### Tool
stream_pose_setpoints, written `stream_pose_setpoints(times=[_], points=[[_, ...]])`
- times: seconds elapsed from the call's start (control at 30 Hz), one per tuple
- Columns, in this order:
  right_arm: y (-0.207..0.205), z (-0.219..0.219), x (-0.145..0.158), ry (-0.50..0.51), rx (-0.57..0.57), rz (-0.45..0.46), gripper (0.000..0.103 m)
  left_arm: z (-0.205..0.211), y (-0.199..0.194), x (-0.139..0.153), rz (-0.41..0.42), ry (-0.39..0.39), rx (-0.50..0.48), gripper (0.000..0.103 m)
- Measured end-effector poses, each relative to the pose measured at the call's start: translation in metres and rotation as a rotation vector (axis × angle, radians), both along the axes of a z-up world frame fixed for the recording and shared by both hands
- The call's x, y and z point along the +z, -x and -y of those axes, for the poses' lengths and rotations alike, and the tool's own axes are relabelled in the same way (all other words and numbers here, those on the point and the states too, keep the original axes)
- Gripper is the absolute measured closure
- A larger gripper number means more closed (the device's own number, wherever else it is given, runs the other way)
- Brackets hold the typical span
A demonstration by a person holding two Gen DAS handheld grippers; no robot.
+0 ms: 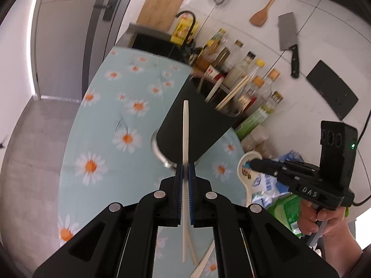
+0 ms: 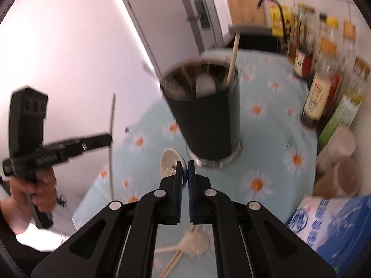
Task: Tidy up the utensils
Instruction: 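Close the right gripper on the cartoon-print spoon while the left gripper carries its chopstick up over the holder, then lower the chopstick and cartoon-print spoon into the black holder and open both grippers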
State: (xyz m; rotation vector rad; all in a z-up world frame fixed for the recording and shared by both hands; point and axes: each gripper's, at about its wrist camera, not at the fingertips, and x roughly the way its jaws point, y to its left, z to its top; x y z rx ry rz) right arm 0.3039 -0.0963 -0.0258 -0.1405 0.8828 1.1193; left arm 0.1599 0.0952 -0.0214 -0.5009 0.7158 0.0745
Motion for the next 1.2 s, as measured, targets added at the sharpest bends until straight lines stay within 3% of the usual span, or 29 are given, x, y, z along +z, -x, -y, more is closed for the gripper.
stream_pose_setpoints(times=[0.33, 0.67, 0.93, 1.2], points=[[-0.031, 0.017, 0.072, -0.2, -0.168, 0.124, 0.098, 0.002, -0.02, 0.064, 0.147, -0.098, 0.004, 0.1], [-0.051, 0.008, 0.114, -0.271, -0.287, 0.267, 0.098, -0.004, -0.043, 0.128, 0.302, -0.168, 0.004, 0.1], [-0.059, -0.01, 0.133, -0.29, -0.317, 0.356, 0.098, -0.008, -0.069, 0.145, 0.358, -0.164, -0.008, 0.1], [-0.072, -0.029, 0.13, -0.277, -0.337, 0.407, 0.098, -0.018, -0.096, 0.135, 0.389, -0.143, -0.011, 0.1]])
